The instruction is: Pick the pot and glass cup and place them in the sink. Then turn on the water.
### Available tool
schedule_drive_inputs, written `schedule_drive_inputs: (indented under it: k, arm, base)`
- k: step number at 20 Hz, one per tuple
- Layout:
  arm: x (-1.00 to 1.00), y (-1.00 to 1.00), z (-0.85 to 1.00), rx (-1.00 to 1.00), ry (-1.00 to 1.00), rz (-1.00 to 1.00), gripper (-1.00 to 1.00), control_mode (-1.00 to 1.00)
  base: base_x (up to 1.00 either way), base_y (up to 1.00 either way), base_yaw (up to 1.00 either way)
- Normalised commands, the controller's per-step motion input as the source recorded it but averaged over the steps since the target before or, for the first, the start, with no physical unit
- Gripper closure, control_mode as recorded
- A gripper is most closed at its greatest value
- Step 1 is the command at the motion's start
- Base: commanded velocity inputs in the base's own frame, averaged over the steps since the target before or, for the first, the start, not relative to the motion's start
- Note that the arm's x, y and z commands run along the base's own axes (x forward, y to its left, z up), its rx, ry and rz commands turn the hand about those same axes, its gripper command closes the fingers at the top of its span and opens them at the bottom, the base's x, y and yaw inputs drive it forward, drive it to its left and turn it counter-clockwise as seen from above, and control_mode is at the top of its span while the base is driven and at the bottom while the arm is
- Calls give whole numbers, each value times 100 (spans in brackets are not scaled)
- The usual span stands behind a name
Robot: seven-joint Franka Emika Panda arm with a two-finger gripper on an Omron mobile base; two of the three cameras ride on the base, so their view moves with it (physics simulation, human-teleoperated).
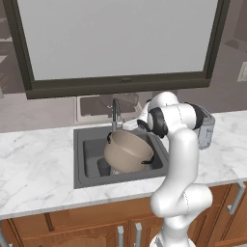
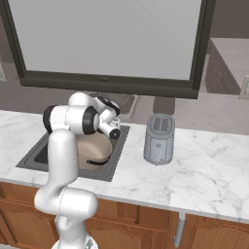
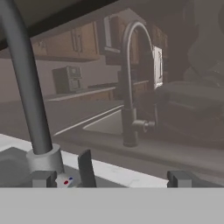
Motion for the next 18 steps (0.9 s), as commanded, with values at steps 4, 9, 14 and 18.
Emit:
schedule_drive_inputs:
  k: [4, 9, 14, 18]
  arm:
    - [13, 0, -6, 0, 0, 0, -100, -100]
    - [9, 12, -2, 0, 0, 0, -100, -100]
    - [6, 16, 0, 0, 0, 0, -100, -100]
    - [6, 3, 0, 0, 0, 0, -100, -100]
  base:
    - [0, 0, 0]
    - [0, 0, 0]
    - [0, 0, 0]
    - [0, 0, 0]
